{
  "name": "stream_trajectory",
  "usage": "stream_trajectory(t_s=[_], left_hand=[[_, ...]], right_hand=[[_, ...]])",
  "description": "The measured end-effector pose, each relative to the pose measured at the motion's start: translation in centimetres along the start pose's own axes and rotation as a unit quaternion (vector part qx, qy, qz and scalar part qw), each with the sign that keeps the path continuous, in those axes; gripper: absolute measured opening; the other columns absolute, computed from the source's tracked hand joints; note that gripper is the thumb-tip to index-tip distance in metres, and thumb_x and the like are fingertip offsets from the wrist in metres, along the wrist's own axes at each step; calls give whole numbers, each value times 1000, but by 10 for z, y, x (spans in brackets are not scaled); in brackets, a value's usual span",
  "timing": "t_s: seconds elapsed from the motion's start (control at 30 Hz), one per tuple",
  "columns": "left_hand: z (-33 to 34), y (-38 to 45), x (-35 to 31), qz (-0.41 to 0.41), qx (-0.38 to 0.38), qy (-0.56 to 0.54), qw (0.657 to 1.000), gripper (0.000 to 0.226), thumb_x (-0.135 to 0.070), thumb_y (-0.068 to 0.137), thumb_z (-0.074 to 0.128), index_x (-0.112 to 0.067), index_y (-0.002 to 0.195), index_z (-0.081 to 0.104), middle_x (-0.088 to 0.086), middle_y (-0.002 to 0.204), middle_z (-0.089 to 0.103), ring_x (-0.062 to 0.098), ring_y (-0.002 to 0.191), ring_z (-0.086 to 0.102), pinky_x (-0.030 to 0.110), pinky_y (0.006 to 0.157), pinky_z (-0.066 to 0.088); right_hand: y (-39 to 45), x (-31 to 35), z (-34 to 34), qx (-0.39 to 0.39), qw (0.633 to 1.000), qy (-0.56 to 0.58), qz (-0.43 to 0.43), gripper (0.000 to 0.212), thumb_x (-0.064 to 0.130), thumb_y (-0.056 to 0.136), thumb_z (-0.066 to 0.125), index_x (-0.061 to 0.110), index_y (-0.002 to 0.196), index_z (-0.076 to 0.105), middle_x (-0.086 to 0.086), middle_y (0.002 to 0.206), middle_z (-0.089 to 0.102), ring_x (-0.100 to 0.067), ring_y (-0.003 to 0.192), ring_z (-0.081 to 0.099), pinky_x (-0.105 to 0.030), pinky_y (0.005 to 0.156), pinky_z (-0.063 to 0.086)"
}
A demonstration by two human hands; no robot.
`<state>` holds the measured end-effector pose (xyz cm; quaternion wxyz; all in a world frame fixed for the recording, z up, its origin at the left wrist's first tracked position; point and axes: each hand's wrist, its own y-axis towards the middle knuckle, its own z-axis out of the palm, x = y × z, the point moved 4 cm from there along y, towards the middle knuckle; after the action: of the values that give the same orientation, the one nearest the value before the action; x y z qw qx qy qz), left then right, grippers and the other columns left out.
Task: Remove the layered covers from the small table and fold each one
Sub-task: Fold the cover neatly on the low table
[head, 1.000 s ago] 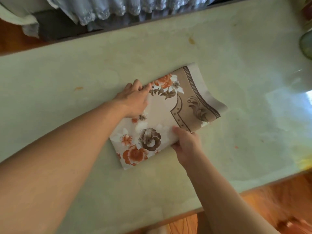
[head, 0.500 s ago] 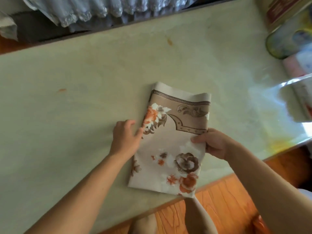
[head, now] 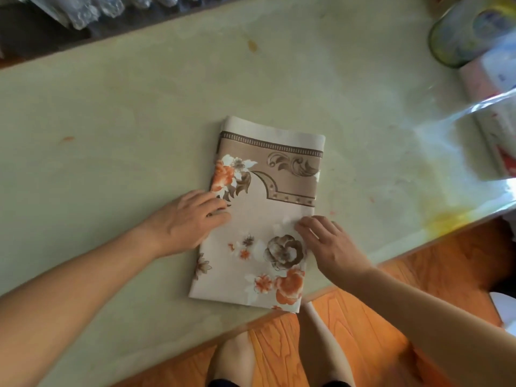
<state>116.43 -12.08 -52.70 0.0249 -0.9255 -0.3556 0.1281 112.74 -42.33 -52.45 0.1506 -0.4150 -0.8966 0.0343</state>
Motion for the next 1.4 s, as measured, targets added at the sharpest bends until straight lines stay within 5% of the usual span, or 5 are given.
stream_trajectory(t_s=[0.27, 0.6, 0.83, 1.03, 1.4], left_hand=[[8, -8, 28, 102, 211, 124, 964, 102, -82, 72, 56, -28, 155, 34, 6, 149, 37, 36, 139, 35, 47, 117, 26], [22, -8, 29, 99, 170, 108, 974, 111, -88, 69, 53, -36, 160, 15, 5, 150, 36, 36, 141, 30, 51, 116, 27], [22, -15, 32, 93, 175, 59, 978, 108, -80, 73, 43, -30, 160, 3, 3, 156, 29, 32, 147, 27, 46, 122, 19], [22, -14, 33, 36, 76, -54, 995, 76, -34, 84, 57, -21, 155, 34, 4, 149, 47, 26, 134, 46, 36, 116, 29], [22, -9, 21, -2, -66, -118, 991, 43, -8, 93, 47, -13, 129, 70, 6, 126, 69, 28, 113, 64, 41, 105, 46]], right_hand=[[0, -4, 4, 73, 994, -39, -72, 71, 41, 88, 54, 24, 154, 35, -18, 144, 44, -39, 131, 40, -52, 118, 30], [2, -28, 20, -5, 965, -77, -249, 40, 18, 104, 50, 6, 142, 51, -19, 129, 60, -41, 124, 54, -52, 115, 37], [11, -19, -1, -77, 982, 66, -160, 19, 7, 100, 58, -2, 114, 67, -19, 115, 66, -40, 116, 60, -47, 98, 51], [4, -34, -3, -95, 970, 226, -8, 26, 15, 97, 61, 2, 118, 68, -9, 123, 70, -25, 110, 69, -43, 91, 58], [2, -22, 9, -88, 992, 89, -13, 31, 27, 101, 58, 6, 121, 68, -8, 122, 66, -30, 105, 62, -42, 91, 51]])
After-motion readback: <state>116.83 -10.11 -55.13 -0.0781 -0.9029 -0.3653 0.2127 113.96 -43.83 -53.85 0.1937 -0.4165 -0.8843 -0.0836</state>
